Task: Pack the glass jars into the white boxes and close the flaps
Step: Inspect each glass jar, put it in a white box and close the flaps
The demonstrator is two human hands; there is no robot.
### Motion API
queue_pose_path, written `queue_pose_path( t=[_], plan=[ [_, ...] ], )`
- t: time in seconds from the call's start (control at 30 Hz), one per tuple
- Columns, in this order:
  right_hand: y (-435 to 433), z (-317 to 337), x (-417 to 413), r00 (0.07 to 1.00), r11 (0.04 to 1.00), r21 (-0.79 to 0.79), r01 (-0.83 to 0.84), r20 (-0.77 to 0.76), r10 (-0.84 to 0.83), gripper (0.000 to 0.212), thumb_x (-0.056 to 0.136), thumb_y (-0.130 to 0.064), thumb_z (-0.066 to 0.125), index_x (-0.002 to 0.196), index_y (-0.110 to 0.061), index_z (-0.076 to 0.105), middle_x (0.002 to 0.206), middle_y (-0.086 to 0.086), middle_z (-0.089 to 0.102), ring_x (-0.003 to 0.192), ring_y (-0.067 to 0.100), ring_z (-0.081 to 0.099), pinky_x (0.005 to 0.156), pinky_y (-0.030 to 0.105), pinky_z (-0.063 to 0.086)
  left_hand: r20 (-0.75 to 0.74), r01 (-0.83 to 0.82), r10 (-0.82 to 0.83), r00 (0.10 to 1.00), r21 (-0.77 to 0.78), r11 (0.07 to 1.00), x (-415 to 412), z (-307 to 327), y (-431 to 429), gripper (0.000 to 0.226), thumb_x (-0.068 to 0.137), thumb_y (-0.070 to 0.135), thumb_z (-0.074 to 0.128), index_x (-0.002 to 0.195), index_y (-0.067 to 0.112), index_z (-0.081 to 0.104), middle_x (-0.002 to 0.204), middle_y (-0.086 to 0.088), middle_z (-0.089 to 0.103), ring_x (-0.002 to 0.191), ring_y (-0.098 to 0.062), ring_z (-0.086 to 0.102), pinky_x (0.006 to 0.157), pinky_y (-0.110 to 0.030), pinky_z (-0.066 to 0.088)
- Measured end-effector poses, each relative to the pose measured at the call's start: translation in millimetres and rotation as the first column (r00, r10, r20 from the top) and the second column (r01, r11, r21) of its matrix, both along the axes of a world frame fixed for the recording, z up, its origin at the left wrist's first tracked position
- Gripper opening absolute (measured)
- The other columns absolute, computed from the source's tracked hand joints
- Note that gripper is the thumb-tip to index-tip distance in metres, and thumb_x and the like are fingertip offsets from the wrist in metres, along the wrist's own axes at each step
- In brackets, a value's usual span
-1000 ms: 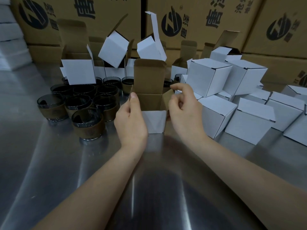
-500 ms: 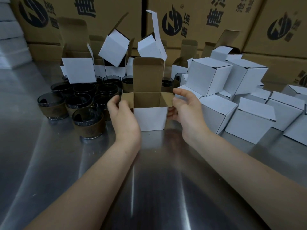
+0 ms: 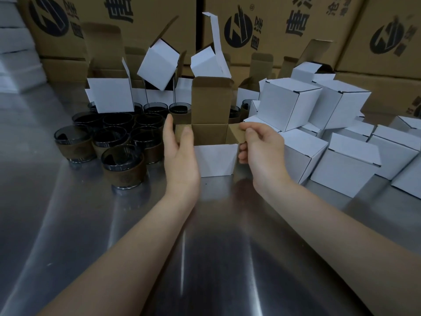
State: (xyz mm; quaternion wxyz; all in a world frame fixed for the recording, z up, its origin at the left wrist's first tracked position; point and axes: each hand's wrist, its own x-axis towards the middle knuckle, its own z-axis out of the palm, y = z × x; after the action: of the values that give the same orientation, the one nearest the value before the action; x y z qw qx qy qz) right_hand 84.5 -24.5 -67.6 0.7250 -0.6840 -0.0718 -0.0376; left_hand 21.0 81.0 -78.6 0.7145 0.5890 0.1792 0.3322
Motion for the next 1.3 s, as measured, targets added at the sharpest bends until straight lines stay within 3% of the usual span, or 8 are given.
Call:
queue_pose_path(
  t=[0.1, 0.3, 0.4, 0.53, 0.77, 0.93, 1.13, 1.3],
  plan=[
    [-1.7, -1.4, 0.7, 0.993, 0.994, -0.082, 0.071, 0.104, -0.062, 0.028, 0.101, -0.011, 0.041, 0.094, -0.022, 0.066, 0.072, -0.001, 0.059, 0.043, 0.006, 0.049, 0.053, 0.026, 0.047, -0.017, -0.113, 0.12, 0.993, 0.217, 0.97, -4.1, 1.2, -0.9, 0.047, 0.103, 0.04, 0.038, 0.148, 0.028, 0.031, 0.113, 0.031, 0.047, 0.099, 0.024, 0.044, 0.084, 0.001, 0.031],
    [-1.9, -2.1, -4.5, 0.984, 0.997, -0.079, 0.023, 0.179, -0.009, 0.021, 0.103, -0.02, 0.042, 0.099, -0.028, 0.06, 0.069, -0.001, 0.059, 0.051, 0.01, 0.056, 0.057, 0.028, 0.052, -0.202, -0.179, 0.286, 0.937, 0.425, 0.887, -9.2, 3.6, 23.7, 0.062, 0.094, 0.014, 0.047, 0.152, 0.014, 0.025, 0.085, 0.009, 0.057, 0.085, -0.004, 0.054, 0.081, -0.018, 0.037],
    [-0.8, -3.1, -7.4, 0.977, 0.996, -0.08, -0.038, 0.205, 0.054, 0.021, 0.103, -0.018, 0.04, 0.102, -0.032, 0.055, 0.07, -0.001, 0.06, 0.058, 0.009, 0.059, 0.06, 0.025, 0.053, -0.306, -0.137, 0.313, 0.899, 0.482, 0.866, -9.0, 0.8, 34.6, 0.062, 0.093, 0.012, 0.047, 0.151, 0.009, 0.027, 0.09, 0.001, 0.061, 0.1, -0.022, 0.057, 0.084, -0.029, 0.038],
    [-0.8, -6.1, -9.8, 0.963, 0.989, -0.133, -0.059, 0.255, 0.092, 0.024, 0.101, -0.013, 0.041, 0.112, -0.033, 0.049, 0.081, 0.008, 0.063, 0.069, 0.011, 0.065, 0.066, 0.021, 0.055, -0.37, -0.089, 0.325, 0.87, 0.533, 0.842, -8.2, -1.2, 38.3, 0.048, 0.093, 0.015, 0.048, 0.14, 0.008, 0.039, 0.105, -0.013, 0.065, 0.09, -0.026, 0.058, 0.074, -0.031, 0.039],
    [0.0, -15.1, -13.9, 0.905, 0.954, -0.265, -0.143, 0.354, 0.234, 0.024, 0.087, -0.019, 0.041, 0.095, -0.041, 0.046, 0.074, 0.004, 0.066, 0.077, 0.015, 0.069, 0.082, 0.047, 0.056, -0.294, -0.146, 0.368, 0.882, 0.572, 0.807, -7.7, -6.3, 40.7, 0.026, 0.093, 0.017, 0.053, 0.119, 0.013, 0.054, 0.091, -0.007, 0.07, 0.088, -0.021, 0.063, 0.071, -0.027, 0.039],
    [2.7, -20.3, -11.4, 0.897, 0.916, -0.318, -0.245, 0.283, 0.339, 0.025, 0.086, -0.015, 0.047, 0.092, -0.039, 0.054, 0.094, -0.009, 0.07, 0.094, 0.011, 0.067, 0.088, 0.025, 0.051, -0.232, -0.174, 0.382, 0.895, 0.607, 0.775, -9.4, -8.3, 40.0, 0.015, 0.092, 0.025, 0.061, 0.103, 0.015, 0.06, 0.081, -0.005, 0.07, 0.081, -0.021, 0.067, 0.074, -0.03, 0.049],
    [-1.1, -18.7, -4.0, 0.877, 0.874, -0.294, -0.388, 0.173, 0.448, 0.028, 0.095, -0.006, 0.058, 0.114, -0.027, 0.057, 0.12, -0.002, 0.065, 0.111, 0.004, 0.062, 0.098, 0.025, 0.049, -0.075, -0.296, 0.422, 0.904, 0.604, 0.74, -12.8, -1.6, 34.5, 0.019, 0.087, 0.036, 0.066, 0.085, 0.018, 0.062, 0.062, 0.009, 0.055, 0.062, -0.002, 0.055, 0.057, -0.005, 0.036],
    [-7.5, -13.7, 0.0, 0.804, 0.802, -0.149, -0.579, 0.064, 0.592, 0.054, 0.091, -0.008, 0.065, 0.137, -0.027, 0.046, 0.131, -0.003, 0.06, 0.113, 0.012, 0.064, 0.096, 0.035, 0.054, 0.088, -0.289, 0.319, 0.944, 0.688, 0.665, -18.8, 2.4, 21.3, 0.019, 0.083, 0.034, 0.069, 0.079, 0.019, 0.058, 0.05, 0.012, 0.046, 0.055, 0.003, 0.052, 0.055, -0.004, 0.035]
  ],
)
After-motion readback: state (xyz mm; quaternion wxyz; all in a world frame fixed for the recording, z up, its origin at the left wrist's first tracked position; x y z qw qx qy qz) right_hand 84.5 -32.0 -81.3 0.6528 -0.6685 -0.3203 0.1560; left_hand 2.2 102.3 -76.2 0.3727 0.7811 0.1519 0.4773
